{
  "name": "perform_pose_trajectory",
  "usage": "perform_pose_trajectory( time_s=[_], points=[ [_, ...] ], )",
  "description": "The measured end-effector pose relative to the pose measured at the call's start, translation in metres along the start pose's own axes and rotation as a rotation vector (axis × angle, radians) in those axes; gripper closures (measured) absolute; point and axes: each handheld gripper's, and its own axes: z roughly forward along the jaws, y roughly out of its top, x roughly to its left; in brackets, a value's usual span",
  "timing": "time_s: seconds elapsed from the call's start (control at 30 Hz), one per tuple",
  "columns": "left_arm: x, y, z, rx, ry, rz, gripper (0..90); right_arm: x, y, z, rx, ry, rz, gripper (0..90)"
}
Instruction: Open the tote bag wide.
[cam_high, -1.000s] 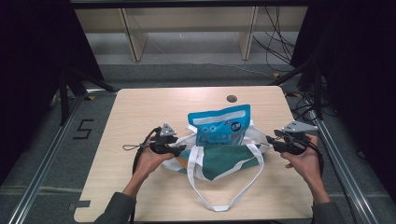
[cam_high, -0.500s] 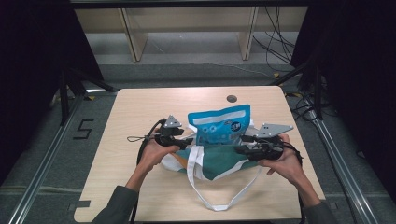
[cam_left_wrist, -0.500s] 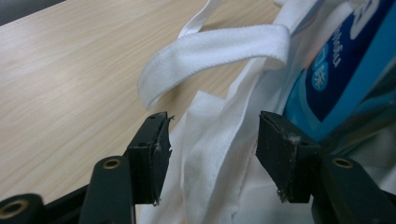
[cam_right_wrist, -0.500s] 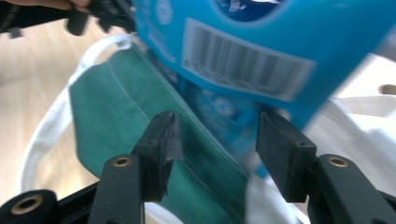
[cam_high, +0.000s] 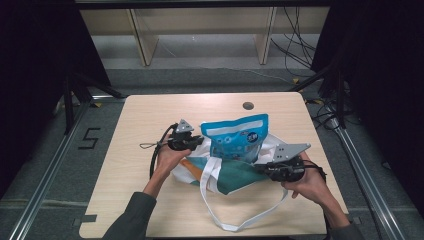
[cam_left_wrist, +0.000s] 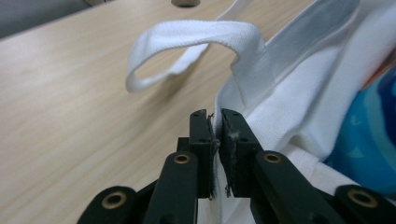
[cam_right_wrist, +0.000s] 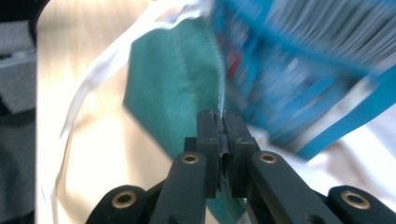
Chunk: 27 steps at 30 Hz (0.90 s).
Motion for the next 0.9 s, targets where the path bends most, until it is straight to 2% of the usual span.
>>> perform_pose_trajectory(
  time_s=[0.07, 0.1, 0.13, 0.17, 0.2, 0.23, 0.27, 0.3, 0.33, 0.4, 0.5, 0.57, 0.6, 0.67, 0.7, 0.73, 0.77, 0.8, 0.83, 0.9],
  points=[
    [-0.001, -0.007, 0.010, 0.038, 0.002, -0.014, 82.9, 0.007, -0.009, 0.006, 0.041, 0.027, 0.024, 88.0],
    [-0.001, -0.008, 0.012, 0.052, 0.000, -0.001, 83.3, 0.011, -0.017, 0.017, 0.077, 0.059, 0.010, 87.9],
    [-0.001, -0.009, 0.014, 0.065, 0.006, 0.019, 83.4, 0.014, -0.022, 0.023, 0.103, 0.072, 0.017, 87.7],
    [-0.002, -0.009, 0.015, 0.071, 0.004, 0.013, 83.4, 0.017, -0.028, 0.032, 0.130, 0.090, 0.015, 87.7],
    [-0.001, -0.010, 0.016, 0.080, 0.000, 0.022, 83.4, 0.020, -0.032, 0.038, 0.157, 0.092, 0.023, 87.7],
    [-0.002, -0.011, 0.018, 0.085, -0.003, 0.006, 83.5, 0.024, -0.037, 0.047, 0.189, 0.091, 0.031, 87.6],
    [-0.003, -0.015, 0.021, 0.096, -0.001, 0.003, 83.5, 0.028, -0.041, 0.055, 0.219, 0.089, 0.018, 87.6],
    [-0.002, -0.018, 0.024, 0.111, 0.001, 0.026, 83.4, 0.030, -0.043, 0.059, 0.228, 0.086, 0.029, 87.6],
    [-0.002, -0.024, 0.029, 0.107, -0.005, 0.003, 83.3, 0.030, -0.043, 0.060, 0.222, 0.089, 0.014, 87.6],
    [-0.001, -0.026, 0.029, 0.102, -0.007, -0.026, 83.3, 0.030, -0.043, 0.059, 0.227, 0.076, 0.033, 87.6],
    [-0.004, -0.020, 0.020, 0.117, 0.033, -0.011, 74.4, 0.032, -0.043, 0.061, 0.223, 0.071, 0.032, 87.4],
    [-0.006, -0.015, 0.008, 0.109, 0.033, -0.023, 65.7, 0.031, -0.043, 0.059, 0.224, 0.070, 0.037, 85.9],
    [-0.008, -0.013, 0.001, 0.099, 0.003, -0.040, 61.3, 0.031, -0.043, 0.058, 0.216, 0.071, 0.050, 83.3],
    [-0.013, -0.008, -0.014, 0.072, -0.004, -0.038, 55.6, 0.030, -0.040, 0.054, 0.213, 0.068, 0.066, 73.5],
    [-0.018, -0.006, -0.022, 0.044, 0.009, -0.051, 51.2, 0.026, -0.035, 0.045, 0.167, 0.090, 0.077, 62.1],
    [-0.021, -0.004, -0.031, 0.040, -0.005, -0.046, 51.2, 0.026, -0.035, 0.045, 0.167, 0.090, 0.077, 62.1],
    [-0.025, -0.003, -0.039, 0.020, -0.004, -0.037, 50.5, 0.025, -0.033, 0.038, 0.132, 0.084, 0.101, 59.6],
    [-0.030, -0.003, -0.046, 0.006, -0.021, -0.035, 50.1, 0.022, -0.025, 0.023, 0.073, 0.050, 0.113, 55.2],
    [-0.035, -0.003, -0.051, -0.001, -0.037, -0.038, 50.1, 0.022, -0.025, 0.023, 0.073, 0.050, 0.113, 55.2],
    [-0.046, -0.007, -0.057, -0.009, -0.084, -0.041, 49.8, 0.016, -0.020, 0.008, 0.005, 0.014, 0.129, 52.8]
  ],
)
